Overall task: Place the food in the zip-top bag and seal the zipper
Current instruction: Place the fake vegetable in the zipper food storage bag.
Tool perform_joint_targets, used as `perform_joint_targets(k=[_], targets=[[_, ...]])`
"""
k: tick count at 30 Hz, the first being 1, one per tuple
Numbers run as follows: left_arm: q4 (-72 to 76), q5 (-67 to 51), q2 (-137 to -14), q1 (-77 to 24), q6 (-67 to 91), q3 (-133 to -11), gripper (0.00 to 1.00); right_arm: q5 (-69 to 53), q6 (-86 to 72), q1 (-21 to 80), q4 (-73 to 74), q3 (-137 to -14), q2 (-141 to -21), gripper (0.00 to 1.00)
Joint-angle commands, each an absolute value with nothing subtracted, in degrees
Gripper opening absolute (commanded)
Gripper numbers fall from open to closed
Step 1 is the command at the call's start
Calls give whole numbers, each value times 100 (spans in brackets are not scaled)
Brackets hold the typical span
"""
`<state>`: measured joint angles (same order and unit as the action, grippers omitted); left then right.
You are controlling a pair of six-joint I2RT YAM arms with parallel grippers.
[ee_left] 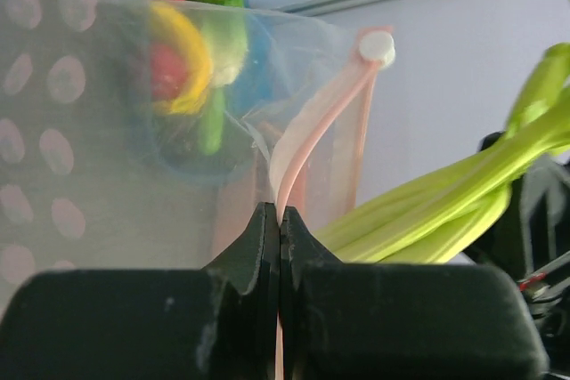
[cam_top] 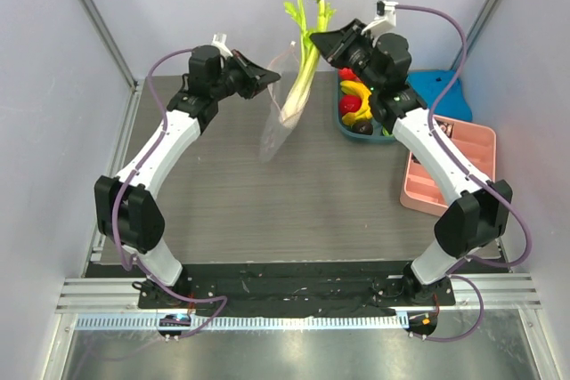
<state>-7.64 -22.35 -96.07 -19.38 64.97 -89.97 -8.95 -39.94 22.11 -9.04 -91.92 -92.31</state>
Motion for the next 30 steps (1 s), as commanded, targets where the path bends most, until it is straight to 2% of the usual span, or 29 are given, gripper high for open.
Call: perform_joint_targets(k=[1, 9, 15, 22, 30], targets=[[-26, -2321, -9413, -1925, 7101, -8974, 0, -598, -3949, 2635, -1598, -8931, -9159, 1], [369, -2373, -9448, -1820, 7488, -8903, 0, -431, -3085, 3199, -1521, -8377, -8895, 1], [448, -2382, -9483, -1749, 7620, -8921, 0, -80, -2822, 3331, -703, -8490, -8939, 1], [439, -2452, -9457, -1749, 7849, -8790, 0, 685, -2620, 3322, -2309, -8253, -8911, 1], [465, -2400, -9413, -1749, 8033, -8675, 0, 624, -1933, 3419, -2980, -8060, -9009, 1]])
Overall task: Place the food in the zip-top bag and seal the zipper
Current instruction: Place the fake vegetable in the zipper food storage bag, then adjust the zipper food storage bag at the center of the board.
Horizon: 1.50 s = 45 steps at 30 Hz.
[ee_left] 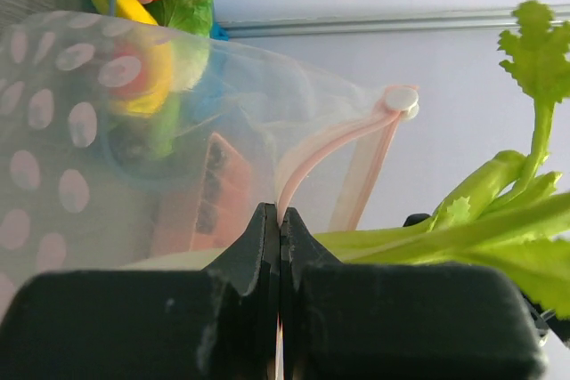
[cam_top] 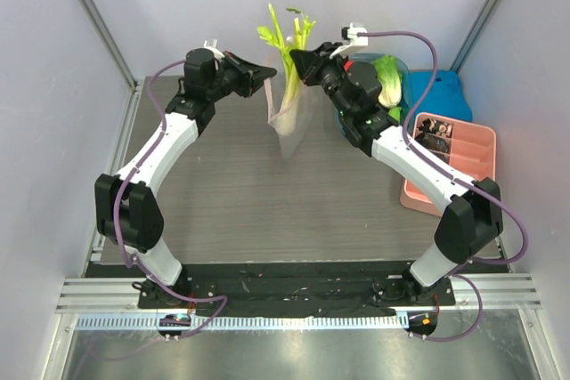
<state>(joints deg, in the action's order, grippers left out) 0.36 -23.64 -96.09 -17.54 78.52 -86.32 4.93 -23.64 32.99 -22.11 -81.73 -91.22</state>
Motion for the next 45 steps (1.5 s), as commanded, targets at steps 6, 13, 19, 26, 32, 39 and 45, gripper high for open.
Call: perform_joint_targets(k=[6, 13, 19, 26, 32, 39, 45], targets=[[422, -2364, -9422, -1749, 8209, -8701, 0, 72, -1846, 3612, -2901, -7568, -8895, 6], [439, -2399, -9396, -1679, 8376, -8517, 0, -474, -1213, 3630, -2357, -7602, -8596, 77], [475, -2461, -9404, -1573, 8394, -8552, 0, -151, -1204, 3516, -828, -7787, -8025, 86], [519, -2522, -9378, -1556, 8402, -8429, 0, -377, -2134, 2813, 316, -7725, -8024, 74], [457, -2558, -9378, -1564, 8306, -8446, 0, -1388, -2952, 2610, 325, -8103, -8420, 70], [203, -2505, -9220, -1617, 7981, -8350, 0, -2021, -3269, 2628, 263, -8375, -8911, 65], [-148, -2487, -8992, -1626, 7691, -8262, 0, -2259, -3182, 2672, 491, -8604, -9158, 8]])
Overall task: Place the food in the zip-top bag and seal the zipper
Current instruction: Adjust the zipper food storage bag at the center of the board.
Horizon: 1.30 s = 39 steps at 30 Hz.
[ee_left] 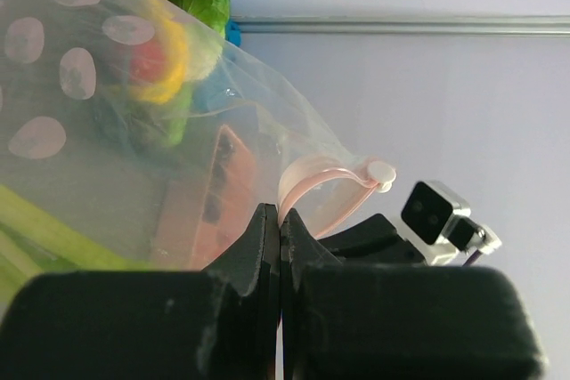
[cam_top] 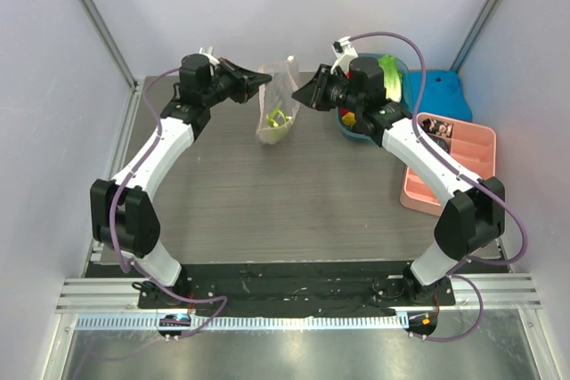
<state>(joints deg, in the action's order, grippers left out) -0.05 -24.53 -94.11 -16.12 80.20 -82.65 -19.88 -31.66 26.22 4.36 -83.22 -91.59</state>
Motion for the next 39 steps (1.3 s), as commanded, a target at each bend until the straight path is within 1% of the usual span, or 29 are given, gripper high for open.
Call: perform_joint_targets(k=[1, 3, 6, 7, 8, 10, 11, 13, 14, 15, 18, 19, 21, 22, 23, 25, 29, 32, 34, 37, 39], targets=[[-228, -2505, -8956, -1626, 7586, -8279, 0, -2285, -3156, 2681, 579, -8631, -9158, 2], [-473, -2566, -8790, -1626, 7130, -8411, 0, -2425, -3138, 2698, 729, -8631, -9141, 1], [-1342, -2663, -8491, -1626, 6155, -8796, 0, -2609, -3373, 2707, 607, -8412, -8800, 1], [-2041, -2663, -8429, -1626, 5865, -8963, 0, -2697, -3462, 2707, 572, -8350, -8693, 1], [-2378, -2654, -8307, -1626, 5262, -9113, 0, -2794, -3585, 2724, 554, -8297, -8605, 1], [-3187, -2584, -8253, -1626, 4723, -9640, 0, -3057, -4006, 2751, 597, -8122, -8298, 1], [-3895, -2584, -8236, -1626, 4520, -9790, 0, -3102, -4095, 2777, 632, -8051, -8192, 1], [-4488, -2610, -8340, -1635, 4106, -10271, 0, -2998, -4148, 2804, 799, -7867, -7921, 1], [-5039, -2584, -8419, -1652, 4017, -10448, 0, -2727, -4166, 2795, 835, -7840, -7884, 1], [-5175, -2558, -8646, -1670, 3930, -10572, 0, -2690, -4210, 2778, 913, -7883, -7892, 1], [-5317, -2287, -9112, -1687, 3911, -10853, 0, -2733, -4788, 2672, 958, -8120, -8304, 1], [-5387, -1963, -9723, -1679, 3798, -11394, 0, -2725, -5103, 2628, 993, -8173, -8601, 1], [-5702, -1566, -10438, -1661, 3613, -12133, 0, -2724, -5491, 2427, 1107, -8235, -8998, 1], [-5765, -1512, -11190, -1618, 3586, -12477, 0, -2759, -5728, 2382, 1142, -8253, -9157, 1], [-5766, -1529, -11432, -1574, 3595, -12907, 0, -2751, -5835, 2373, 1169, -8288, -9384, 1], [-5713, -1459, -11749, -1556, 3481, -13051, 0, -2725, -5853, 2373, 1143, -8280, -9448, 1], [-5695, -1696, -11857, -1521, 3331, -12719, 0, -2584, -5871, 2312, 1073, -7981, -9334, 1], [-5354, -1976, -11760, -1398, 3401, -12227, 2, -2557, -5827, 2294, 1037, -7840, -9273, 1], [-5143, -2275, -11593, -1319, 3515, -11972, 4, -2558, -5757, 2277, 985, -7866, -9255, 1], [-4423, -2680, -11233, -1169, 3735, -11673, 7, -2540, -5625, 2276, 905, -8103, -9202, 1], [-4455, -2690, -11188, -1186, 3605, -11916, 5, -2479, -5503, 2276, 958, -8357, -9176, 1]])
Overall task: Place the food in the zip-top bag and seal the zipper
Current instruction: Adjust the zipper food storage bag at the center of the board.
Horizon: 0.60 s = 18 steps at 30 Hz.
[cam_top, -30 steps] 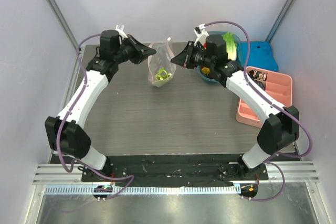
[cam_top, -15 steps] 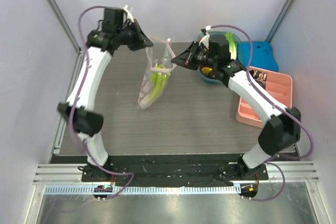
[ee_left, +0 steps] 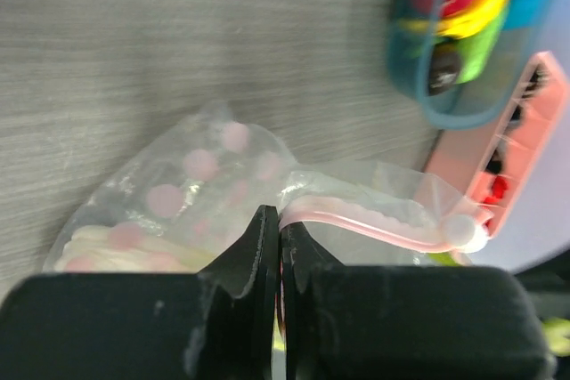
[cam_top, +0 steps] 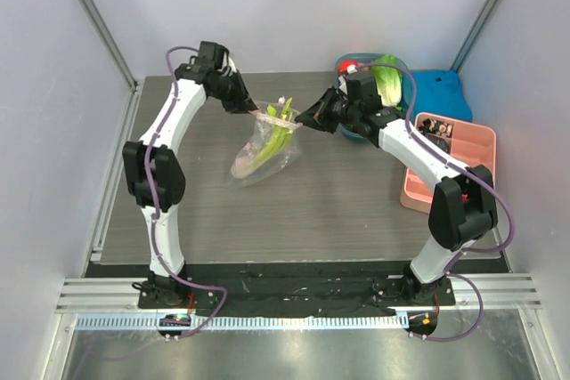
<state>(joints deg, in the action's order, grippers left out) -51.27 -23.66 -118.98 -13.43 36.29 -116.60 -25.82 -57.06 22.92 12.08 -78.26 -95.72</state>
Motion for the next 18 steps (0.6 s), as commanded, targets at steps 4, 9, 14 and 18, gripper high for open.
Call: perform_joint_targets(k=[4, 9, 14, 18], targets=[[-5026, -2428, -11276, -1344, 3315, -12655, 2, -2285, -5152, 2285, 1432, -8657, -8948, 1], [-5572, -1618, -11303, -1705, 2655, -12797, 0, -1864, -4606, 2303, 2214, -8596, -8754, 1], [-5598, -1082, -11074, -1696, 2233, -12699, 0, -1662, -3845, 2355, 2390, -8700, -8404, 1], [-5932, -1361, -10785, -1696, 2030, -13007, 0, -890, -3139, 2549, 2522, -8771, -8060, 1]])
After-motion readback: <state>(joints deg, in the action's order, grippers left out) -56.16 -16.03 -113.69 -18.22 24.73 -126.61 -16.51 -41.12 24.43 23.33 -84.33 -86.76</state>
